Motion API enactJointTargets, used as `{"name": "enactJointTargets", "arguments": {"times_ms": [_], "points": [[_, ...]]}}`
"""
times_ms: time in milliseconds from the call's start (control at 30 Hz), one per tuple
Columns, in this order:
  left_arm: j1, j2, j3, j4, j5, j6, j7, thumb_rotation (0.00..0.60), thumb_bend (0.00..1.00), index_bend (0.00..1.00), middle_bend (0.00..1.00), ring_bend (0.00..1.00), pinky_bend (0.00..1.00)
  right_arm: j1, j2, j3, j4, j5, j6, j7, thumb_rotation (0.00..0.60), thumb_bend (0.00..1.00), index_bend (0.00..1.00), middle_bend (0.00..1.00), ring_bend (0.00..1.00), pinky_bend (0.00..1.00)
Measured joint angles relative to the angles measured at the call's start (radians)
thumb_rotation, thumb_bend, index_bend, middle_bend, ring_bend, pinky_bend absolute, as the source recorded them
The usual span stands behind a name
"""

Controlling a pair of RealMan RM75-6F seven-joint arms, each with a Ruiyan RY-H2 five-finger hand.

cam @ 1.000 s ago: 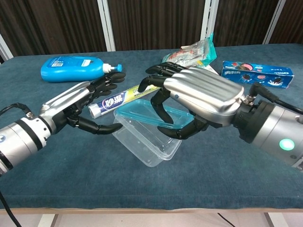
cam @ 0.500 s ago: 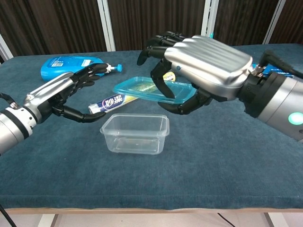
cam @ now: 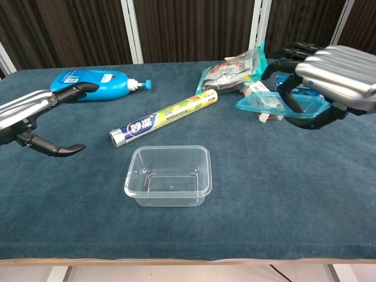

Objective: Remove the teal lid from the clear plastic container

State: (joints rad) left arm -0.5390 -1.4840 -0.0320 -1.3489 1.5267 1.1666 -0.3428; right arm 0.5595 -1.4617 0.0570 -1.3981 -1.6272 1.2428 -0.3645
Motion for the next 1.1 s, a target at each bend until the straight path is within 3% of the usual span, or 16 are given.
{"name": "enactJointTargets", "arguments": {"times_ms": [67, 167, 200, 267, 333, 367, 500, 600, 900, 1100], "points": [[0.016, 0.019, 0.019, -0.017, 0.014, 0.011, 0.012, 0.6, 0.28, 0.0, 0.0, 0.0, 0.0, -0.012, -0.012, -0.013, 0.069, 0.017, -0.014, 0.029, 0.6, 0.59, 0.61, 0.19, 0.04, 0.02], [0.028, 0.022, 0.031, -0.019, 0.023, 0.022, 0.019, 0.6, 0.28, 0.0, 0.0, 0.0, 0.0, -0.024, -0.055, -0.03, 0.167, 0.035, -0.037, 0.072, 0.6, 0.55, 0.41, 0.14, 0.03, 0.02], [0.029, 0.021, 0.031, -0.018, 0.023, 0.023, 0.019, 0.6, 0.28, 0.0, 0.0, 0.0, 0.0, -0.027, -0.072, -0.035, 0.192, 0.039, -0.044, 0.084, 0.6, 0.48, 0.3, 0.1, 0.02, 0.01], [0.032, 0.017, 0.032, -0.015, 0.023, 0.024, 0.014, 0.6, 0.28, 0.0, 0.0, 0.0, 0.0, -0.033, -0.107, -0.045, 0.228, 0.046, -0.056, 0.104, 0.6, 0.41, 0.19, 0.06, 0.01, 0.01], [0.032, 0.015, 0.032, -0.012, 0.023, 0.025, 0.012, 0.6, 0.28, 0.0, 0.0, 0.0, 0.0, -0.039, -0.131, -0.052, 0.249, 0.053, -0.065, 0.115, 0.6, 0.25, 0.04, 0.01, 0.0, 0.0], [0.033, 0.015, 0.032, -0.01, 0.023, 0.023, 0.011, 0.6, 0.27, 0.0, 0.0, 0.0, 0.0, -0.042, -0.14, -0.053, 0.254, 0.054, -0.065, 0.114, 0.597, 0.2, 0.0, 0.0, 0.0, 0.0], [0.039, 0.032, 0.046, -0.018, 0.024, 0.014, 0.009, 0.6, 0.27, 0.0, 0.0, 0.0, 0.0, -0.057, -0.14, -0.055, 0.216, 0.059, -0.049, 0.11, 0.421, 0.09, 0.0, 0.0, 0.0, 0.0], [0.046, 0.059, 0.064, -0.049, 0.032, 0.01, 0.015, 0.6, 0.27, 0.0, 0.0, 0.0, 0.0, -0.07, -0.105, -0.06, 0.121, 0.071, -0.048, 0.072, 0.365, 0.06, 0.0, 0.0, 0.0, 0.0], [0.071, 0.133, 0.13, -0.148, 0.071, -0.001, 0.1, 0.6, 0.29, 0.0, 0.0, 0.0, 0.0, -0.109, 0.117, -0.097, -0.262, 0.116, -0.078, -0.057, 0.356, 0.06, 0.0, 0.0, 0.0, 0.0], [0.11, 0.207, 0.157, -0.241, 0.07, 0.025, 0.283, 0.6, 0.3, 0.0, 0.0, 0.0, 0.0, -0.228, 0.289, -0.149, -0.411, 0.109, 0.071, -0.144, 0.381, 0.06, 0.0, 0.0, 0.0, 0.0]]}}
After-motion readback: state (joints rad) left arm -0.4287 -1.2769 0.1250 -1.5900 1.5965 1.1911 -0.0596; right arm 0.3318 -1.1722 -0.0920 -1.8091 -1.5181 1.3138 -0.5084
